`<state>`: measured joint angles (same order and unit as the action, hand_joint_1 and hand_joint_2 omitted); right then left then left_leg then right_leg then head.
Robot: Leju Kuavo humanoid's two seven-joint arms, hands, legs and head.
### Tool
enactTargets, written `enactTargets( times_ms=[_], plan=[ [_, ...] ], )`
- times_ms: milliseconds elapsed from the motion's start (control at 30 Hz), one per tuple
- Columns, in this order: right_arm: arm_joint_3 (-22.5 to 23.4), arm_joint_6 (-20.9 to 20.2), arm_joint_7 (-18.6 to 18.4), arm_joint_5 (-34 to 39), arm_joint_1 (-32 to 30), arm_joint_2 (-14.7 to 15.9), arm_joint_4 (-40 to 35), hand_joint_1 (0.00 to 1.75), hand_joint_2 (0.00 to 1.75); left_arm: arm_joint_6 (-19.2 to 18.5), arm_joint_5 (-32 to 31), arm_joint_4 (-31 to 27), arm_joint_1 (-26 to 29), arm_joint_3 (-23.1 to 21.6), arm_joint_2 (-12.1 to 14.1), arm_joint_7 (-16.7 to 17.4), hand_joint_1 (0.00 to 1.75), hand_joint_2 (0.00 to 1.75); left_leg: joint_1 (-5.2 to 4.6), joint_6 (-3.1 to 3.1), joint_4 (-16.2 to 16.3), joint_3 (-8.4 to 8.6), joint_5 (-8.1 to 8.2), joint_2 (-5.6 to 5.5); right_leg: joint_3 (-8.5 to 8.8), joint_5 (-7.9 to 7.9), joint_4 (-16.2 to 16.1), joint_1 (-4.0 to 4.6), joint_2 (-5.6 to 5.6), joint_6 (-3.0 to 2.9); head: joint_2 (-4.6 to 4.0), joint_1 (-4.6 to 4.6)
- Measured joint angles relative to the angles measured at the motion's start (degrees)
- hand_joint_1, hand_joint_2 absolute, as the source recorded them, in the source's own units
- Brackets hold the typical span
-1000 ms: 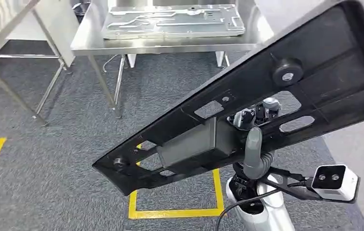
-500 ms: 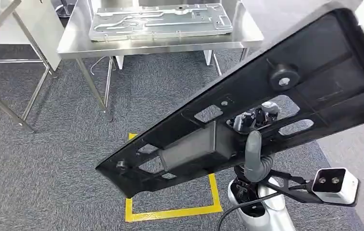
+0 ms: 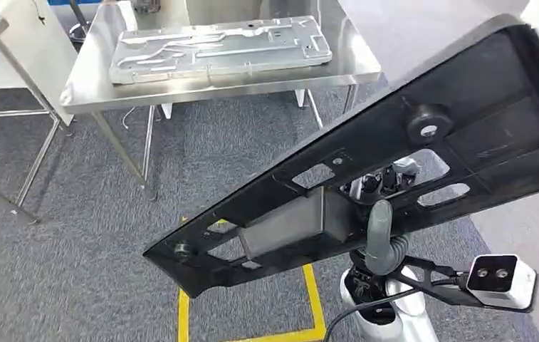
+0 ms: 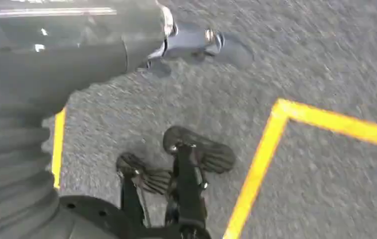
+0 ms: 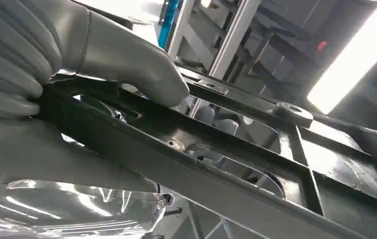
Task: Take the parts from the cabinet and place them on the table.
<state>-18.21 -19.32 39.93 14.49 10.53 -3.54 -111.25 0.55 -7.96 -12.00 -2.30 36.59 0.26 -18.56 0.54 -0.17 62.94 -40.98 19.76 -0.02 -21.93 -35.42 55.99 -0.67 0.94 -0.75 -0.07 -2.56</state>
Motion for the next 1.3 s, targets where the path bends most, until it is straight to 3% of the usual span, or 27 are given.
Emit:
enactTargets(
  times_ms=[33, 67, 100, 133, 167, 200, 267, 333, 367, 400, 467, 500, 533, 567, 700, 733, 800, 833, 867, 900, 933, 1000, 1033, 1133, 1200, 1233, 1300],
  plan=[
    [0.1, 0.0, 0.0, -0.1, 0.0, 0.0, 0.0, 1.75, 1.75, 0.0, -0.1, 0.0, -0.1, 0.0, -0.1, -0.1, 0.0, 1.75, -0.55, 0.37, -0.8, 0.65, 0.17, 0.08, 0.53, -0.19, 0.1, 0.26, 0.23, 0.87, 0.02, -0.02],
    [0.2, 0.0, 0.0, -0.1, -0.1, 0.0, 0.0, 1.75, 1.75, 0.1, -0.1, 0.0, -0.2, 0.1, 0.2, -0.1, 0.0, 1.75, -0.66, 0.49, -0.8, 1.03, 1.13, 0.21, 0.63, -0.28, -0.4, -0.39, 0.31, 1.17, 0.02, -0.04],
    [0.3, 0.0, 0.0, -0.1, 0.0, -0.1, -0.1, 1.75, 1.75, 0.1, -0.1, 0.0, -0.2, 0.1, 0.2, 0.0, 0.0, 1.75, -1.1, 0.68, -1.0, 0.95, 1.39, 0.14, 1.14, -0.17, -1.1, -0.25, 0.41, 1.58, 0.04, -0.09],
    [0.4, 0.0, 0.0, -0.1, 0.1, -0.1, -0.2, 1.75, 1.75, 0.1, -0.2, 0.0, -0.3, 0.2, 0.2, 0.0, 0.0, 1.75, -0.9, 1.03, -1.4, 1.41, 1.5, 0.14, 2.18, -0.3, -2.4, -0.26, 0.37, 1.83, 0.02, -0.04],
    [0.4, 0.0, 0.0, -0.1, 0.2, -0.2, -0.6, 1.75, 1.75, 0.1, -0.2, 0.0, -0.5, 0.2, 0.2, 0.0, 0.0, 1.75, -0.05, 1.43, -4.3, 3.83, 2.69, 0.03, 3.38, -1.1, -3.4, -0.21, 0.16, 2.06, 0.04, -0.02],
    [0.5, -0.1, 0.0, -0.1, 0.4, -0.2, -0.7, 1.75, 1.75, 0.1, -0.2, 0.0, -0.6, 0.2, 0.3, 0.0, 0.0, 1.75, 0.17, 1.42, -5.3, 4.93, 3.33, -0.12, 2.37, -1.4, -1.1, -0.2, -0.37, 2.32, 0.02, -0.04],
    [0.8, -0.2, 0.0, -0.1, 0.2, -0.2, -0.6, 1.75, 1.75, 0.1, -0.2, 0.0, -0.7, 0.4, 0.2, 0.2, 0.0, 1.75, 0.29, 1.53, -6.7, 6.34, 3.72, -0.12, -4.1, -4.22, 8.8, -0.37, -0.47, 2.74, 0.02, -0.04],
    [1.3, -0.2, 0.0, -0.1, -0.3, -0.2, -0.3, 1.75, 1.75, 0.1, -0.2, 0.0, -0.7, 0.4, 0.2, 0.3, 0.0, 1.75, 0.41, 1.48, -7.0, 7.37, 4.46, -0.11, -10.37, -4.97, 16.3, -0.63, -0.48, 3.13, 0.02, -0.02],
    [1.4, -0.2, 0.0, -0.1, -0.4, -0.1, -0.1, 1.75, 1.75, 0.1, -0.2, 0.0, -0.6, 0.4, 0.1, 0.4, 0.0, 1.75, 0.49, 1.36, -6.9, 7.95, 4.94, -0.14, -12.47, -3.62, 17.3, -0.77, -0.5, 3.35, 0.02, -0.04],
    [1.5, -0.2, 0.0, -0.1, -0.5, 0.0, 0.0, 1.75, 1.75, 0.1, -0.2, 0.0, -0.5, 0.5, 0.1, 0.5, 0.0, 1.75, 0.64, 1.18, -6.9, 8.94, 5.63, -0.2, -13.54, 0.3, 15.2, -0.96, -0.54, 3.65, 0.02, -0.04],
    [1.6, -0.2, 0.0, -0.1, -0.5, 0.0, 0.1, 1.75, 1.75, 0.1, -0.2, 0.0, -0.3, 0.5, 0.0, 0.6, 0.0, 1.75, 0.99, 0.66, -6.8, 10.55, 6.78, -0.32, -12.18, 9.16, 5.9, -1.38, -0.76, 4.12, 0.02, -0.02],
    [1.8, -0.2, 0.0, -0.1, -0.6, 0.0, 0.1, 1.75, 1.75, 0.1, -0.3, 0.0, -0.3, 0.5, 0.0, 0.6, 0.0, 1.75, 1.06, 0.16, -6.6, 10.74, 7.39, -0.39, -11.64, 10.51, 3.4, -1.45, -0.97, 4.23, 0.02, -0.02],
    [1.9, -0.2, 0.0, -0.2, -0.7, -0.1, 0.3, 1.75, 1.75, 0.1, -0.4, 0.0, -0.5, 0.5, 0.2, 0.6, 0.0, 1.75, 0.61, -0.37, -6.0, 10.8, 7.74, -0.61, -11.94, 10.32, 3.2, -0.89, -0.88, 4.05, 0.0, 0.0],
    [2.0, -0.2, 0.0, -0.2, -0.6, 0.0, 0.3, 1.75, 1.75, 0.1, -0.5, 0.0, -0.6, 0.5, 0.2, 0.7, 0.0, 1.75, 0.65, -0.71, -6.0, 10.34, 7.85, -0.57, -11.26, 8.71, 1.7, -0.98, -0.87, 2.77, 0.02, -0.02],
    [2.2, -0.2, 0.0, -0.3, -0.7, -0.2, 0.2, 1.75, 1.75, 0.1, -0.6, 0.0, -0.8, 0.5, 0.2, 0.7, 0.0, 1.75, 1.07, -1.94, -5.3, 10.52, 8.78, -0.12, -10.88, 8.65, 1.8, -0.86, -0.49, 0.89, 0.0, -0.02],
    [2.2, -0.1, 0.0, -0.3, -0.6, -0.2, 0.2, 1.75, 1.75, 0.1, -0.6, 0.0, -1.0, 0.5, 0.2, 0.6, 0.0, 1.75, 1.07, -1.94, -2.2, 9.07, 10.34, -0.12, -10.61, 8.46, 1.8, -0.76, -0.62, 0.55, 0.02, -0.04],
    [2.2, -0.1, 0.0, -0.3, -0.7, -0.2, 0.2, 1.75, 1.75, 0.1, -0.6, 0.0, -1.0, 0.5, 0.2, 0.6, 0.0, 1.75, 1.0, -1.96, 7.7, 3.86, 14.37, -0.14, -10.3, 8.17, 1.8, -0.4, -0.78, 0.08, 0.0, -0.04],
    [2.2, -0.2, 0.0, -0.3, -0.7, -0.2, 0.2, 1.75, 1.75, 0.1, -0.6, 0.0, -0.9, 0.5, 0.2, 0.7, 0.0, 1.75, 0.97, -1.91, 11.8, 1.48, 15.37, -0.14, -10.18, 8.05, 1.8, -0.15, -0.76, -0.09, 0.0, -0.04],
    [2.2, -0.2, 0.0, -0.3, -0.7, -0.2, 0.2, 1.75, 1.75, 0.1, -0.6, 0.0, -0.8, 0.5, 0.2, 0.7, 0.0, 1.75, 0.96, -1.74, 13.2, 0.28, 15.03, -0.14, -10.01, 7.96, 1.8, 0.04, -0.69, -0.21, 0.0, -0.04],
    [2.2, -0.1, 0.0, -0.3, -0.7, -0.2, 0.2, 1.75, 1.75, 0.1, -0.6, 0.0, -0.8, 0.5, 0.2, 0.7, 0.0, 1.75, 0.89, -1.47, 12.0, 0.43, 13.39, -0.14, -9.79, 7.84, 1.8, 0.24, -0.61, -0.29, 0.02, -0.04],
    [2.2, -0.1, 0.0, -0.3, -0.7, -0.2, 0.2, 1.75, 1.75, 0.1, -0.7, 0.0, -0.8, 0.5, 0.2, 0.7, 0.0, 1.75, 0.78, -1.1, 8.6, 1.66, 10.86, -0.14, -9.51, 7.69, 1.8, 0.39, -0.53, -0.3, 0.0, -0.04],
    [2.2, -0.1, 0.0, -0.3, -0.7, -0.2, 0.2, 1.75, 1.75, 0.1, -0.7, 0.0, -0.9, 0.5, 0.2, 0.6, 0.0, 1.75, 0.25, 0.11, -1.8, 6.19, 5.24, -0.18, -8.77, 7.25, 1.8, 0.63, -0.47, -0.19, 0.02, -0.04],
    [2.2, -0.1, 0.0, -0.3, -0.7, -0.2, 0.2, 1.75, 1.75, 0.1, -0.7, 0.0, -0.9, 0.5, 0.4, 0.6, 0.0, 1.75, -0.17, 0.71, -3.3, 7.02, 5.86, -0.22, -8.8, 7.07, 1.9, 0.72, -0.47, 0.04, 0.0, -0.02],
    [2.2, -0.1, 0.0, -0.3, -0.7, -0.2, 0.3, 1.75, 1.75, 0.1, -0.7, 0.0, -1.0, 0.5, 0.3, 0.6, 0.0, 1.75, -0.51, 0.83, -4.3, 7.15, 6.22, -0.16, -9.12, 7.05, 1.8, 0.6, -0.42, 1.01, 0.02, -0.04],
    [2.2, -0.1, 0.0, -0.3, -0.7, -0.2, 0.2, 1.75, 1.75, 0.0, -0.8, 0.0, -1.0, 0.5, 0.3, 0.6, 0.0, 1.75, 0.14, 1.48, -5.5, 7.91, 5.72, -0.11, -8.82, 6.49, 2.2, 0.63, -0.57, 1.75, 0.02, -0.02],
    [2.3, -0.1, 0.0, -0.3, -0.5, -0.2, 0.2, 1.75, 1.75, 0.0, -0.8, 0.0, -1.0, 0.5, 0.3, 0.6, 0.0, 1.75, 0.15, 1.7, -5.7, 8.08, 5.74, -0.12, -9.79, 5.33, 4.2, 0.64, -0.6, 2.09, 0.02, -0.02],
    [2.3, -0.1, 0.0, -0.5, -0.5, -0.2, 0.3, 1.75, 1.75, 0.0, -0.8, 0.0, -1.1, 0.5, 0.3, 0.5, 0.0, 1.75, 0.1, 2.17, -5.7, 8.1, 6.01, -0.03, -14.66, 1.28, 13.1, 0.36, -0.61, 2.46, 0.0, -0.02]
  ],
)
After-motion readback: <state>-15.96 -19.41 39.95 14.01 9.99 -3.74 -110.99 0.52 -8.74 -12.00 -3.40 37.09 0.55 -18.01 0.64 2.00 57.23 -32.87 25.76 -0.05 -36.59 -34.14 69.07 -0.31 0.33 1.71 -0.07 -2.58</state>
